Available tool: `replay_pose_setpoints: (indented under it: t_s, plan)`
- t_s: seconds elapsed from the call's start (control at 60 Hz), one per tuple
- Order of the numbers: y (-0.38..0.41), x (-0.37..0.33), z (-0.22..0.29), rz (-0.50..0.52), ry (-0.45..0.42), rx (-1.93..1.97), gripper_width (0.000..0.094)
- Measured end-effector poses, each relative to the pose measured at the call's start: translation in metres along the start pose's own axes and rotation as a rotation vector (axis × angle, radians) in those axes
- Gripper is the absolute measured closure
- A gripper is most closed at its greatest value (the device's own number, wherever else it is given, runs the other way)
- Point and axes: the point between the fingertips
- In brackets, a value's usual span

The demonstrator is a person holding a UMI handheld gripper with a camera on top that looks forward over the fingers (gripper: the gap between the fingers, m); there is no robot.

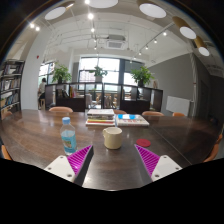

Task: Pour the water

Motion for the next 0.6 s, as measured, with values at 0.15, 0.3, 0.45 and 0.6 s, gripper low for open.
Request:
replay_pose_setpoints:
  t_s: [0.15, 0.3, 0.45, 0.6]
  plan:
    - [0.07, 0.044, -0.041, 0.093, -0.004, -0.01, 0.0101]
    - [0.124, 0.079, -0.049, 0.164, 0.001, -0.023, 0.0106]
    - [0.149, 0.113, -0.03, 0.172, -0.054, 0.013, 0.0113]
    - [0.166, 0.148, -0.011, 0.187, -0.093, 0.054, 0.0109]
Point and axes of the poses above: the point between the fingertips, and its own axes, seen from behind it with the camera up: y to the left, z up, x forward, the way the camera looks, and after that the axes turned 8 degrees about z, right-handed
